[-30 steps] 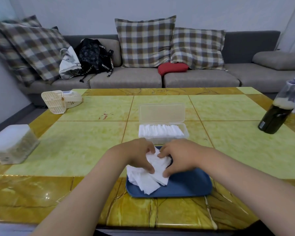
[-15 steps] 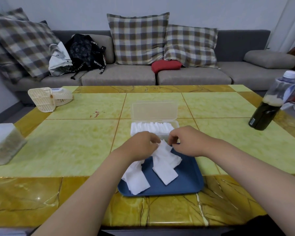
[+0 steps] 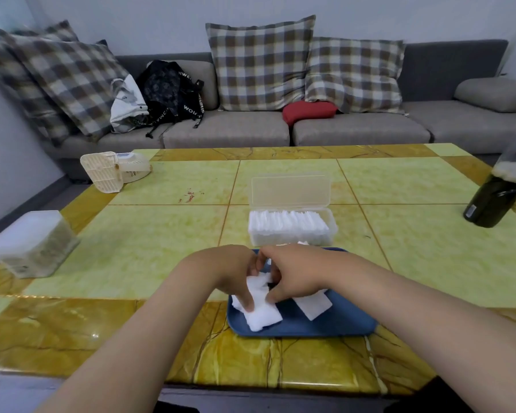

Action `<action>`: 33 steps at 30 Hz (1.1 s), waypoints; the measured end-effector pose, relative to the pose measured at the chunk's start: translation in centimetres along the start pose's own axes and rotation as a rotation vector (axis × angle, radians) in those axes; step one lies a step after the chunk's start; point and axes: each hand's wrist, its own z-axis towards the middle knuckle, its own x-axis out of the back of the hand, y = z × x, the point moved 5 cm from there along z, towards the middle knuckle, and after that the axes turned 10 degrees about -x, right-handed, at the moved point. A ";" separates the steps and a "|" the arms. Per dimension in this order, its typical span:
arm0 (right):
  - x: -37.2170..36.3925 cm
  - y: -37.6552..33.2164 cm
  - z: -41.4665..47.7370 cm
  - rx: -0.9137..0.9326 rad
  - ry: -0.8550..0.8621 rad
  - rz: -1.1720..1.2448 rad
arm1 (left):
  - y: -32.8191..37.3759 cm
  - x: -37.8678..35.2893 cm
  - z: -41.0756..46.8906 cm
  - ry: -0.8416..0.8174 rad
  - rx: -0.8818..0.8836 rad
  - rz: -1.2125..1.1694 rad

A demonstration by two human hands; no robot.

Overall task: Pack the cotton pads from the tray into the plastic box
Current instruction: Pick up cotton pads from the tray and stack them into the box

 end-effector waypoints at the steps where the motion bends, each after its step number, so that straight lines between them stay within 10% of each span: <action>1: -0.1 -0.1 0.3 0.001 0.016 -0.020 | -0.1 0.0 0.1 0.026 0.003 -0.013; 17: 4.9 6.7 -1.0 -0.240 0.183 0.557 | 0.2 2.6 2.5 0.539 -0.124 -0.914; 33: 5.7 7.4 -0.5 -0.175 0.434 0.836 | 0.1 2.0 3.4 0.552 -0.089 -1.327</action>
